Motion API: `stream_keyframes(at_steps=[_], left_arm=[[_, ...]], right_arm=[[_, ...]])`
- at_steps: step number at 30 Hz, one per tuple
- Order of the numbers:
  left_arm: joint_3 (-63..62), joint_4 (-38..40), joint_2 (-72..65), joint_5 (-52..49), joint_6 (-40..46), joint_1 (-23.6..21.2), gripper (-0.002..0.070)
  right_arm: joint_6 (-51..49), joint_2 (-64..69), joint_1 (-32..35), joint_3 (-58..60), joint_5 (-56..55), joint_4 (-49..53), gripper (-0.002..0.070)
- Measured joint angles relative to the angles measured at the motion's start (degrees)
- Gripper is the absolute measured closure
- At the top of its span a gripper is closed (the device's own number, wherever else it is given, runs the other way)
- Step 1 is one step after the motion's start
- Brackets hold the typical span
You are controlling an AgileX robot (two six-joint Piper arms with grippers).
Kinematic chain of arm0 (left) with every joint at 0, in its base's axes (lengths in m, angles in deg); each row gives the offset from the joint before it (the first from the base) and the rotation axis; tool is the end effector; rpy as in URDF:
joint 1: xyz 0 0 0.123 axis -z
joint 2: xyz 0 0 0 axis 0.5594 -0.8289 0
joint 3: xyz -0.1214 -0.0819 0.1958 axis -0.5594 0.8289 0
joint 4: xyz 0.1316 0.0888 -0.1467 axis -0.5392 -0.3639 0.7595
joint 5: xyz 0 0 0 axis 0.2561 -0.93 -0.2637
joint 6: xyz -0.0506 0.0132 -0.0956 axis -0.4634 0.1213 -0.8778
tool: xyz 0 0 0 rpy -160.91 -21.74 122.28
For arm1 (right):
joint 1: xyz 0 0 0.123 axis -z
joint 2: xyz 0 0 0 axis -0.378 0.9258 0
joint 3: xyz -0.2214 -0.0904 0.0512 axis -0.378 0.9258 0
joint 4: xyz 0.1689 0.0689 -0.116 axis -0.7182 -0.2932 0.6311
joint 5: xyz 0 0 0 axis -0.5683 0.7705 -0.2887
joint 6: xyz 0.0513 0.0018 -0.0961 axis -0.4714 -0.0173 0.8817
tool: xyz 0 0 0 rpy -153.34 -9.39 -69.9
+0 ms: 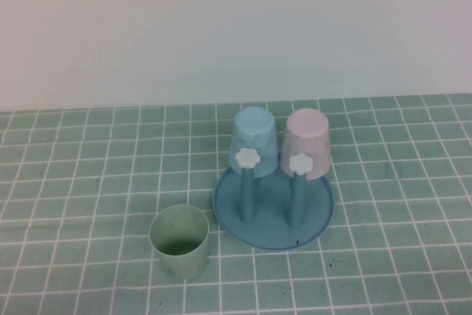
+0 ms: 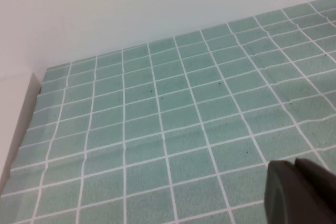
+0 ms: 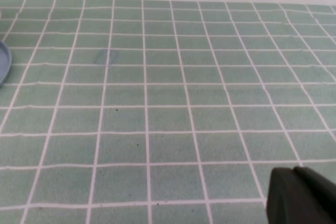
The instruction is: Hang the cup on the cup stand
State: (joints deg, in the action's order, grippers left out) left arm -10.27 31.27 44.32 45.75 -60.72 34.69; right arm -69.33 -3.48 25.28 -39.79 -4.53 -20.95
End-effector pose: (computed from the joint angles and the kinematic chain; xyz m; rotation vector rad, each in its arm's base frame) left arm 0.0766 -0.0049 0.1833 0.1144 1.7677 0.0217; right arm 0.0744 -0.0047 0.1679 -0.0112 1.8713 -0.0905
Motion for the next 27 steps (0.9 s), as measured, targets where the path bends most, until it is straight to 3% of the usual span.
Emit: stream_keyframes(at_steps=[27], left_arm=[[0.0,0.0,0.0,-0.87,-0.02,0.11,0.0677]], right_arm=[[0.0,0.0,0.0,0.0,0.0,0.0,0.0678]])
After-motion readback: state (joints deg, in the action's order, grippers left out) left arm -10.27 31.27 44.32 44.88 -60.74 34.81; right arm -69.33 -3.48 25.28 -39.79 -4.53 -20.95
